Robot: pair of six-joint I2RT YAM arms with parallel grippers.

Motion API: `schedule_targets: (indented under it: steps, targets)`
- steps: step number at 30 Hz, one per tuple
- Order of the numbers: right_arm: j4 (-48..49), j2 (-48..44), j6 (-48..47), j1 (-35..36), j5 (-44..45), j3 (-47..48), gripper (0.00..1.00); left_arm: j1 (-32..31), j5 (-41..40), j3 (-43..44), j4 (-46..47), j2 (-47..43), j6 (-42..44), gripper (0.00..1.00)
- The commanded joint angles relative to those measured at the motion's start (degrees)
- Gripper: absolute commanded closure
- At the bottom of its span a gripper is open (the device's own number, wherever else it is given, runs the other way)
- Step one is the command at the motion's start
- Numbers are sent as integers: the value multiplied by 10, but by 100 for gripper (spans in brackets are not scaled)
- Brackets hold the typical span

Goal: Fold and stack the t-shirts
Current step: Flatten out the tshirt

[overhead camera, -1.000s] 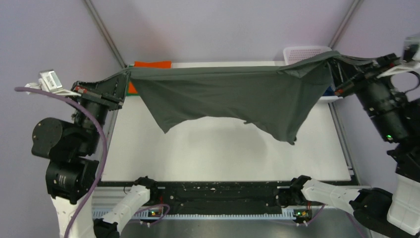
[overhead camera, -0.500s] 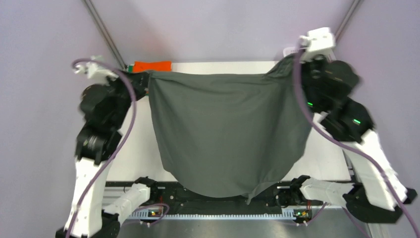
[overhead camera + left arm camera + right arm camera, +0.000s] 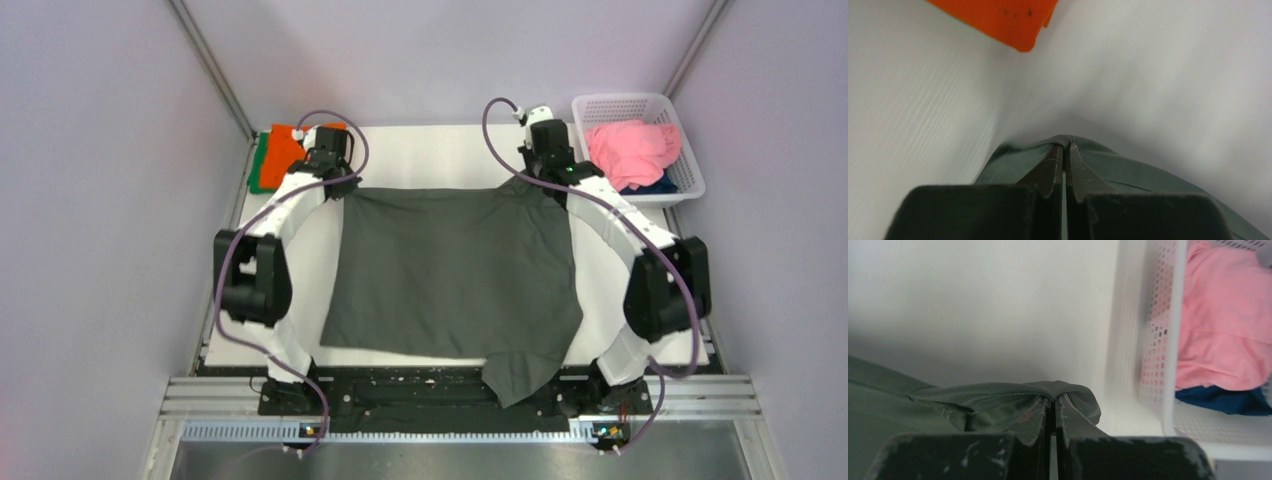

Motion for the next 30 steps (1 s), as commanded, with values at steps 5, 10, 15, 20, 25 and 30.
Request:
schedule_targets:
  steps: [5, 10, 15, 20, 25, 30]
  targets:
    - [107, 195, -13, -39, -52, 146, 100, 28, 66, 240, 1, 207, 25, 100]
    - [103, 255, -23, -46, -59, 208, 100, 37, 86, 291, 26, 254, 18, 100]
    - [124, 280, -25, -48, -54, 226, 93, 37, 77, 338, 28, 286, 17, 67]
    - [26, 335, 32, -51, 7, 348, 41, 37, 87, 422, -13, 314, 16, 2]
    - [-21, 268, 122, -51, -42, 282, 1, 24, 101, 346, 1, 238, 13, 1]
    - [19, 229, 171, -51, -257, 172, 1, -13, 85, 210, 17, 132, 34, 1]
